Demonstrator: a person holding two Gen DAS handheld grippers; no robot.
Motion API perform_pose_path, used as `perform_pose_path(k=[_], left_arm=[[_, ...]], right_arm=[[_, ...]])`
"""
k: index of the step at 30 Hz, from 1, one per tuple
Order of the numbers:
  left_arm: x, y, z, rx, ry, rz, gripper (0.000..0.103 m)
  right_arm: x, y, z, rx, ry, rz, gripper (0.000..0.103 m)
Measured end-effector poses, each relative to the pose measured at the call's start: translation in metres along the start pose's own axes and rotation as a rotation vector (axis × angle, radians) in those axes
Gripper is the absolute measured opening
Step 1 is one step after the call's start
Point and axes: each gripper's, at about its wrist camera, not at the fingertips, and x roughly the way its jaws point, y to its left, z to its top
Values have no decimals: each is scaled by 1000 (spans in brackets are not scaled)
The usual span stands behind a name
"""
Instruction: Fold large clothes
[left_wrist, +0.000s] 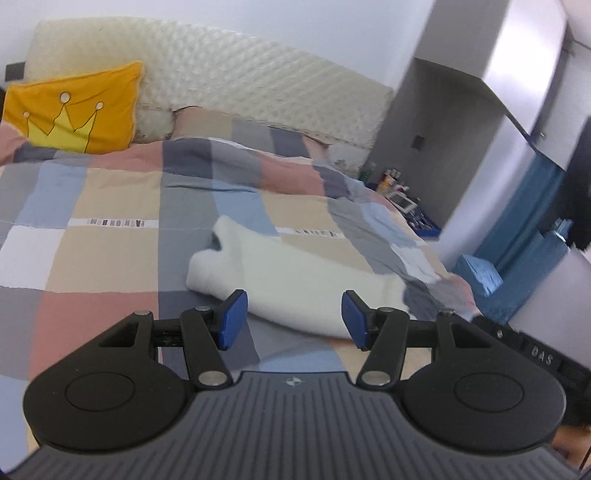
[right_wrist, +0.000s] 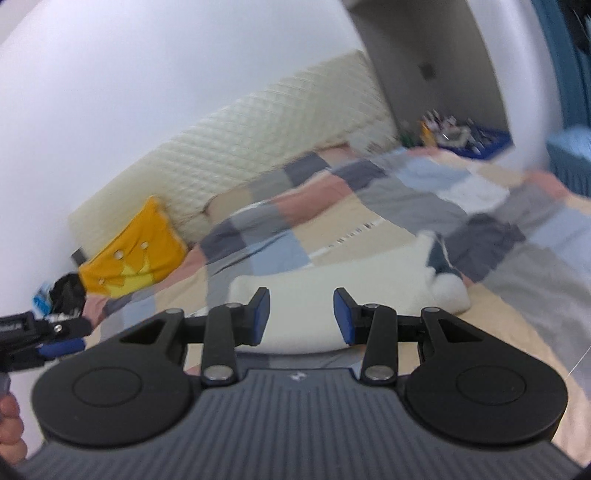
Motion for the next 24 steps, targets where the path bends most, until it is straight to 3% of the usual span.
perform_pose_path(k=[10, 14, 24], left_arm=[[-80, -33, -54, 166, -43, -10, 63], [-101, -30, -73, 135, -43, -76, 63], [-133, -45, -128, 234, -131, -36, 63]], right_arm=[[-77, 40, -24, -172, -34, 25, 42], [-99, 49, -40, -197, -44, 48, 42], [-128, 43, -80, -219, -55, 34, 42]])
